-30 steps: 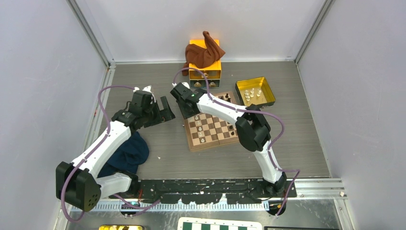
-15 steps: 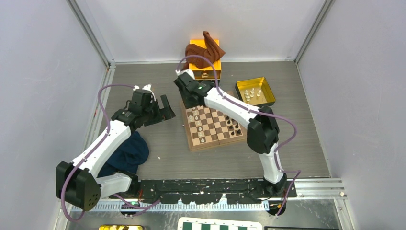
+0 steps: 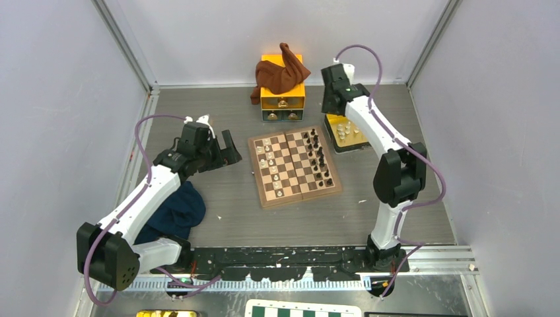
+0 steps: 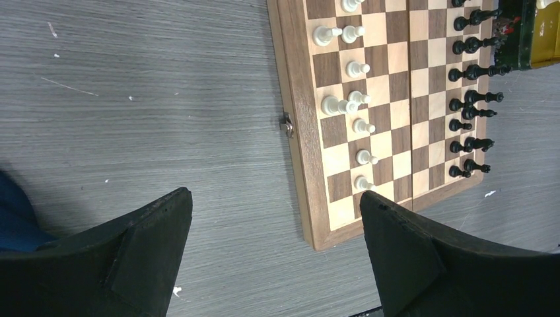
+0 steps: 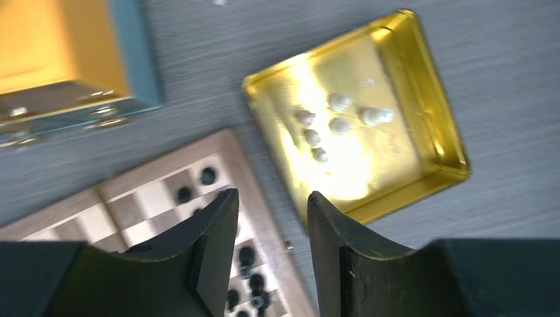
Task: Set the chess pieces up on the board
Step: Place the chess piece on the chessboard, then pick up the chess piece from the storage box.
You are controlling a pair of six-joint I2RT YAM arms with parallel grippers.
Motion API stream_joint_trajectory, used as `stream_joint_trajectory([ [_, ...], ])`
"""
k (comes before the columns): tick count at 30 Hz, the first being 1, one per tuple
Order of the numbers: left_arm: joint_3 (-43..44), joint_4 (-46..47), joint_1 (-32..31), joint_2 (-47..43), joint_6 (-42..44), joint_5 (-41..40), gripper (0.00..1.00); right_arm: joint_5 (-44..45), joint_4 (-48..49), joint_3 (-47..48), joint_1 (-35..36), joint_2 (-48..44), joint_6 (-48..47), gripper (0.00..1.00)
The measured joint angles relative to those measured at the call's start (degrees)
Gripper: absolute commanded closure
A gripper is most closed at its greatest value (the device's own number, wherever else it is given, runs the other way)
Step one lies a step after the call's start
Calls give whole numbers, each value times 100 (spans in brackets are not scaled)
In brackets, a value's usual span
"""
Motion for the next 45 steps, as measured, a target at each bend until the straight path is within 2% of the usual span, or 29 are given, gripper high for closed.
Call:
stream_joint_trajectory([
  [7,20,0,0,0,0,-2,2,46,-13,-372,-841,7,122,51],
  [16,22,0,2,9,0,-2,2,-11,85,-452,-1438,293,227,51],
  [36,44,-4,4,162,0,-4,2,-446,219,-437,-1838,1252,409,51],
  [45,81,-22,4,243,0,-4,2,-533,258,-153,-1899,1497,417,51],
])
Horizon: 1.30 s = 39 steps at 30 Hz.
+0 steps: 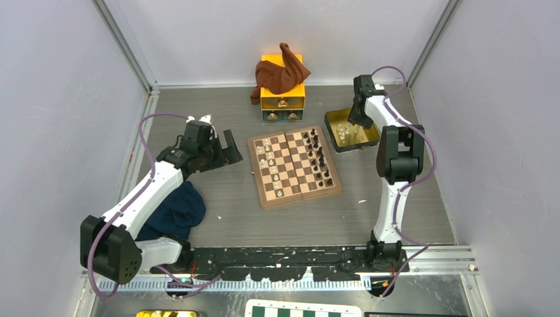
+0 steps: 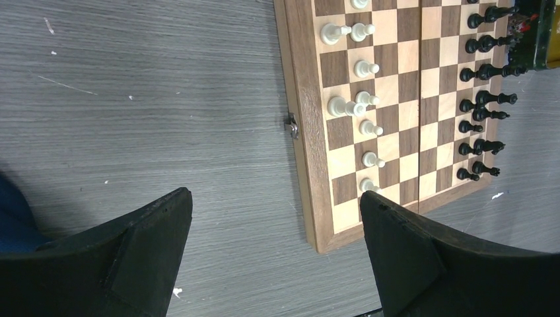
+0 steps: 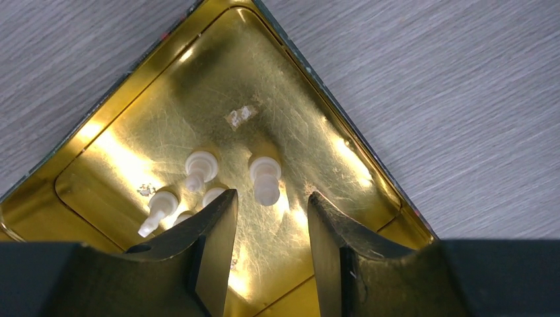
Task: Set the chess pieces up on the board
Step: Pick up the chess piece from the storage box.
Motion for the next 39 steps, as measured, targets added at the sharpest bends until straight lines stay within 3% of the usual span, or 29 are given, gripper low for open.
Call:
stream_joint_trajectory([
  [10,79,-2,0,114,0,0,2,-68,15,214,-17,203,2,56],
  [22,153,-15,0,219,0,0,2,-114,7,286,-57,323,11,73],
  [28,162,-17,0,264,9,0,2,-138,15,289,-57,350,33,90],
  [33,166,-20,2,278,24,0,2,-133,15,289,-57,350,31,99],
  [39,168,-20,2,278,66,0,2,-107,-9,289,-57,319,28,99],
])
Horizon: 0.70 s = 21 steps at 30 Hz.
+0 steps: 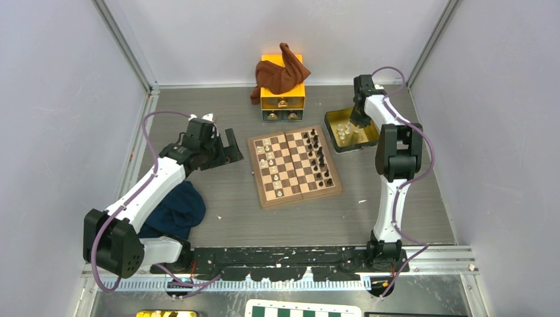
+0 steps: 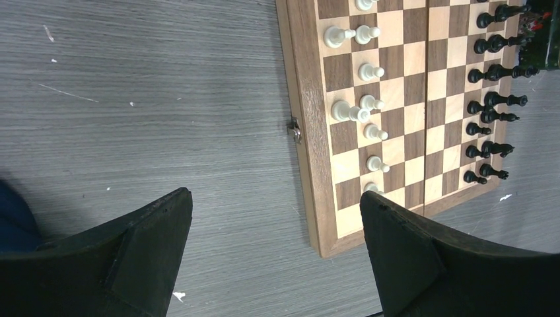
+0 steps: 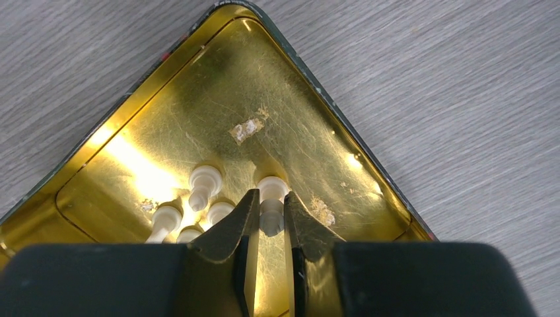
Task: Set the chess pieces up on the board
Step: Pick up the chess piece from the storage box, then place the chess piece on the chessboard.
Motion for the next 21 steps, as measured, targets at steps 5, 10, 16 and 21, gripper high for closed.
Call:
stream_joint_trajectory([
  [5,0,-9,31,-22,72,2,2,17,-33,-13,7,-293,0,99],
  [10,0,-46,59,-149,101,2,2,26,-59,-35,87,-929,-4,99],
  [16,0,-52,68,-273,107,2,2,63,-190,-90,542,-1700,-70,99],
  [21,0,-57,68,-380,103,-2,2,85,-409,-184,1521,-2118,-157,99],
])
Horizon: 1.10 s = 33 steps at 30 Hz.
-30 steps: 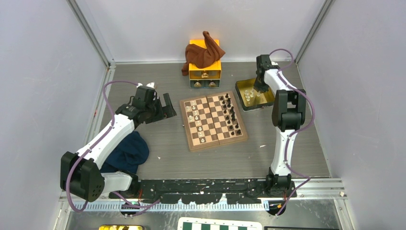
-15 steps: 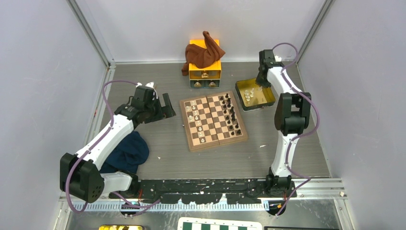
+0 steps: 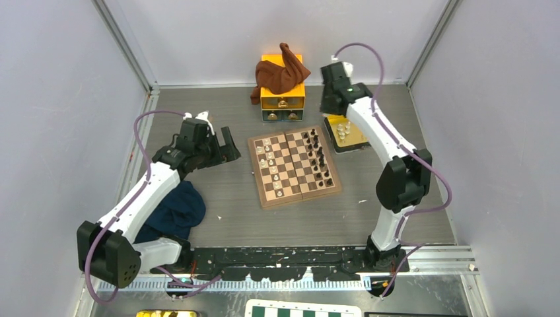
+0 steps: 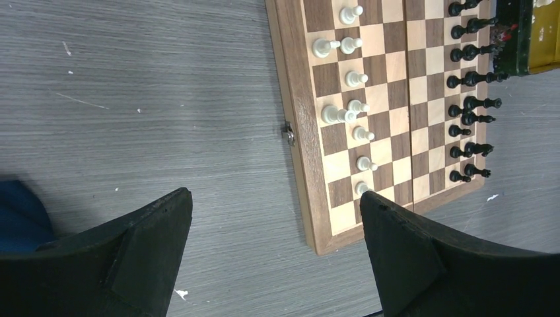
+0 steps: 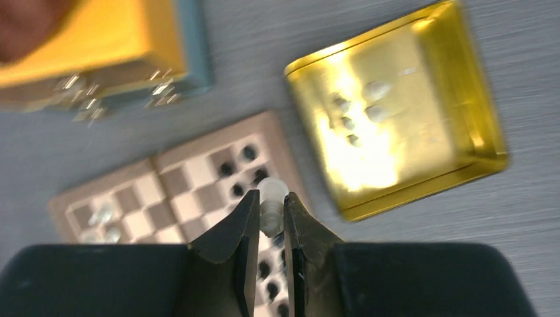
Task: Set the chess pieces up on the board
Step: Place the chess piece on the chessboard.
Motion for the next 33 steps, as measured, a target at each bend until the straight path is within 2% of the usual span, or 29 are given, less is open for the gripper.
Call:
stream_joint_trajectory([
  [8,-70,-9,4,-243,-4,-26,2,4,-256,-87,1915,-35,24,99],
  [13,-157,-35,24,-376,-9,-66,2,0,-284,-68,2771,103,90,99],
  [21,-223,-55,37,-470,-22,-90,2,-2,-315,-31,3331,603,162,99],
  [33,-249,-74,37,-474,-26,-87,2,-11,-212,-175,3668,726,175,99],
])
